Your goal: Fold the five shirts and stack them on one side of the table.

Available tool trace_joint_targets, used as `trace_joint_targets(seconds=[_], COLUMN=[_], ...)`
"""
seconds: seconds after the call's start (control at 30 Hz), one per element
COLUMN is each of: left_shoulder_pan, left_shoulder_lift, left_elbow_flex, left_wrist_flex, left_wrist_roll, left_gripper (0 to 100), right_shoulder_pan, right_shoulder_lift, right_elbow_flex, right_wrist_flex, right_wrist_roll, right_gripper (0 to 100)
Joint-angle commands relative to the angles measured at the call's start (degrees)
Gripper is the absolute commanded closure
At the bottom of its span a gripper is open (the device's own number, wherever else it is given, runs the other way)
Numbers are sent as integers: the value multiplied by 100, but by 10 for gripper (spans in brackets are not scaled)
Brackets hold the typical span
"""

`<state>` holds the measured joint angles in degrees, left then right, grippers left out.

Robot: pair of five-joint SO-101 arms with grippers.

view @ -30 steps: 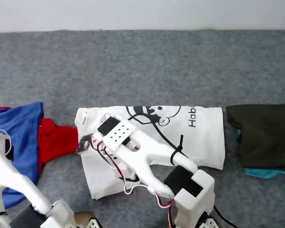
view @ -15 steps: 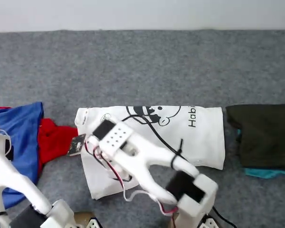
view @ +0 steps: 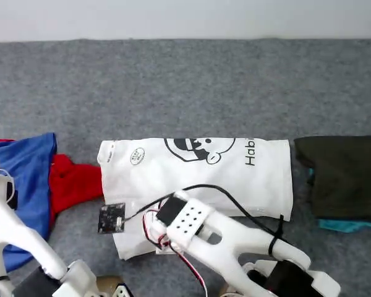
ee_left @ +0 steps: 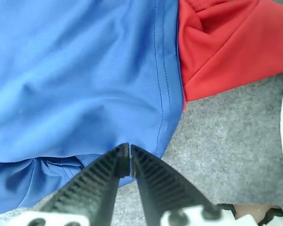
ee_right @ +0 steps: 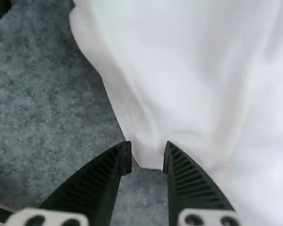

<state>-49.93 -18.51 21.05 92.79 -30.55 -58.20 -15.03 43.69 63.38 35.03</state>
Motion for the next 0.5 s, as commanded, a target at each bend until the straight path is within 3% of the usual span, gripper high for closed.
trace_joint_targets(seconds=[0.0,0.47], left_shoulder_pan=[-26,-26], left_shoulder_lift=[-202,-211], left_elbow_flex=[-31,-31], left_wrist_flex=[-88,-53], left_wrist_roll=[-53,-44], left_gripper=[986,986], right_shoulder_pan=[-119,-84], right_shoulder_lift=[251,892], right_elbow_flex=[-53,-158], right_wrist_flex=[-119,-189], right_wrist_roll=[343,721], right_gripper=[872,876])
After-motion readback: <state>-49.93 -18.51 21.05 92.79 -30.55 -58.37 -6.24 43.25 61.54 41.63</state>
